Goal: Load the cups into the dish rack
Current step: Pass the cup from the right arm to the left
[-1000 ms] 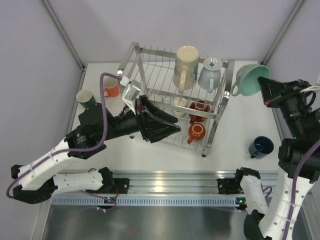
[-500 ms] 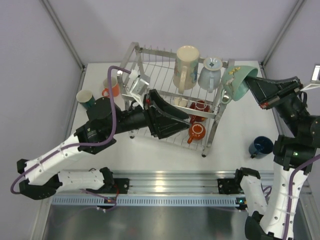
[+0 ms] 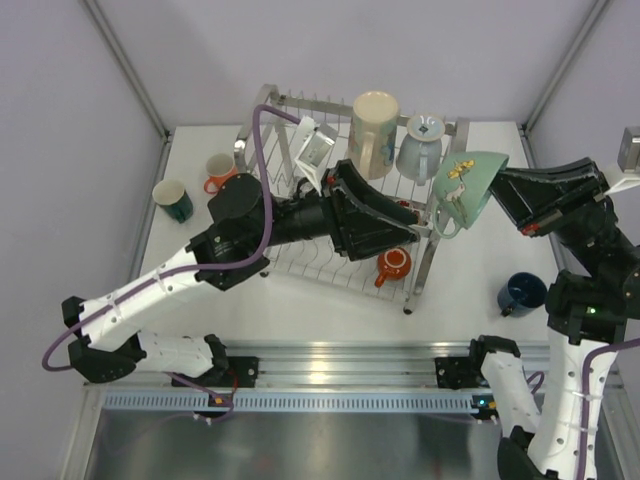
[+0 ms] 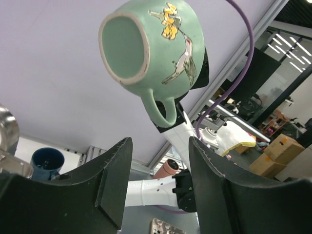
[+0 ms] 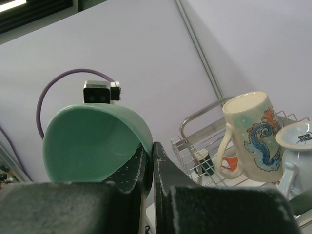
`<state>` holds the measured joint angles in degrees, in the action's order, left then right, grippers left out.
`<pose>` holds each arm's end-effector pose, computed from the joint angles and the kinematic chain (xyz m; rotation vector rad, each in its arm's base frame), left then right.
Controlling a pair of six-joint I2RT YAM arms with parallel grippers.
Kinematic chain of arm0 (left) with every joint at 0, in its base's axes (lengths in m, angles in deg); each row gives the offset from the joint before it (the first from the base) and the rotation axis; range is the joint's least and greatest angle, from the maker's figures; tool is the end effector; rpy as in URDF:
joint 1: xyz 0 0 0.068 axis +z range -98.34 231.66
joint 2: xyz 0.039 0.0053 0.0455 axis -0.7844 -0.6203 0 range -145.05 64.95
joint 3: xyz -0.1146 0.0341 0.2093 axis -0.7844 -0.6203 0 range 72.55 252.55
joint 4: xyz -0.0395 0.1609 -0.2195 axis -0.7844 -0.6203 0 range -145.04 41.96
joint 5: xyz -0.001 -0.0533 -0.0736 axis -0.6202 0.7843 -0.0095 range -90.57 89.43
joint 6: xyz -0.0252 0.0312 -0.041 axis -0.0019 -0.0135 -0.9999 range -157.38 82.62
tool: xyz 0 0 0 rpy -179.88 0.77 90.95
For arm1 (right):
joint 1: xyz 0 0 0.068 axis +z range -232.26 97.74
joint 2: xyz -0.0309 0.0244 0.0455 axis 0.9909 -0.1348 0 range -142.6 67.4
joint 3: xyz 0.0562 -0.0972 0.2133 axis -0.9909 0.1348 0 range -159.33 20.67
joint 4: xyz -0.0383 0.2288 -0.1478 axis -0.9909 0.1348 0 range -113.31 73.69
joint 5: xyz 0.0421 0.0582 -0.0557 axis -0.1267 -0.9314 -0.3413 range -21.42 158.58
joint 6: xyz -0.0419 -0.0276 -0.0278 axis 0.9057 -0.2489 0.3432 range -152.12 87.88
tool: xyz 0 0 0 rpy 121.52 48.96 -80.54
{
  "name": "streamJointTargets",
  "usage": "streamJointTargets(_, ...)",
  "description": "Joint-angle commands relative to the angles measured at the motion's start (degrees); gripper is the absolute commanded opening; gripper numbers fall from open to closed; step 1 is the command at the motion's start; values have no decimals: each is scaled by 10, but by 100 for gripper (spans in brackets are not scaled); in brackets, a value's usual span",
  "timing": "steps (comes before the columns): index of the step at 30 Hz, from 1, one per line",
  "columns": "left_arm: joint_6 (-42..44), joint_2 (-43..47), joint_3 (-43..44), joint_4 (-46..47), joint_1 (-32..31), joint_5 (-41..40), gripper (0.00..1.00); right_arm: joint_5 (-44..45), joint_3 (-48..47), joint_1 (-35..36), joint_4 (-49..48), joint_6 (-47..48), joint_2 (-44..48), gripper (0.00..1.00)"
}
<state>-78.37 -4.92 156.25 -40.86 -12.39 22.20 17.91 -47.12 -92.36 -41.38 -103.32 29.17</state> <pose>0.1094 -0.2605 0.4907 0.6831 1.2922 -1.7915 0.1058 0.0131 0.5104 -0.2045 1.1550 1.2771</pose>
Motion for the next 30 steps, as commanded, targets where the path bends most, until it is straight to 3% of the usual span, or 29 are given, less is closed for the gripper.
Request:
streamJointTargets(1, -29, -9, 28, 78, 1, 21, 55, 1, 3, 9, -57, -22, 10, 0)
streamJointTargets(15, -150, -62, 2, 182, 0, 93, 49, -47, 59, 33, -152, -27, 12, 0)
streamJointTargets(30, -161, -60, -23, 183, 0, 91, 49, -38, 57, 38, -115, 7, 19, 0)
